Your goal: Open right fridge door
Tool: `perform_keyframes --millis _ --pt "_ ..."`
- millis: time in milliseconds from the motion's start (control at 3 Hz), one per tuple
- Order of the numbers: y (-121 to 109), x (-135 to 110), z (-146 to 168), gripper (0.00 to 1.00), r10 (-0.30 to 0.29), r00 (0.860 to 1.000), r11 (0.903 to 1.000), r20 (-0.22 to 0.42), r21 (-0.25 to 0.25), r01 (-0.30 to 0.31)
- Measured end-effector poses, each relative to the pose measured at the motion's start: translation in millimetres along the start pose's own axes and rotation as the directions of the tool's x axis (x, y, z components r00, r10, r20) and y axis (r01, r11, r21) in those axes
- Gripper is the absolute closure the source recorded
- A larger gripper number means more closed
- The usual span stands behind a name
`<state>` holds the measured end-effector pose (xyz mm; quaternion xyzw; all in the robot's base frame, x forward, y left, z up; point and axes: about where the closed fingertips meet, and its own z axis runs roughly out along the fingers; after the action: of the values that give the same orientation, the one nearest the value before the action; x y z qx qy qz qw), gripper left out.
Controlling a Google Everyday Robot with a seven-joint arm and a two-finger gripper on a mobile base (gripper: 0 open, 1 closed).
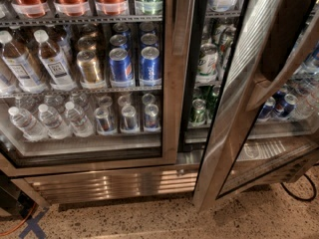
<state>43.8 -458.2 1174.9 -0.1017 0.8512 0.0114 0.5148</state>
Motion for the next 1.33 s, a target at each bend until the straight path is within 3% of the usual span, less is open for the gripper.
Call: perform_keyframes --millis 333,667,1000,1333 --pt "0 0 0 0.00 0.000 1.000 1.0000 0.000 0.000 0.000" --pt "3 1 10 0.00 0.080 0.997 0.9939 0.025 -0.079 -0.077" --pt "11 -3 34 0.02 0.163 0.986 0.9704 0.035 -0.186 -0.154" --pt "21 -12 56 0.20 0.208 0.978 0.9448 0.035 -0.266 -0.191"
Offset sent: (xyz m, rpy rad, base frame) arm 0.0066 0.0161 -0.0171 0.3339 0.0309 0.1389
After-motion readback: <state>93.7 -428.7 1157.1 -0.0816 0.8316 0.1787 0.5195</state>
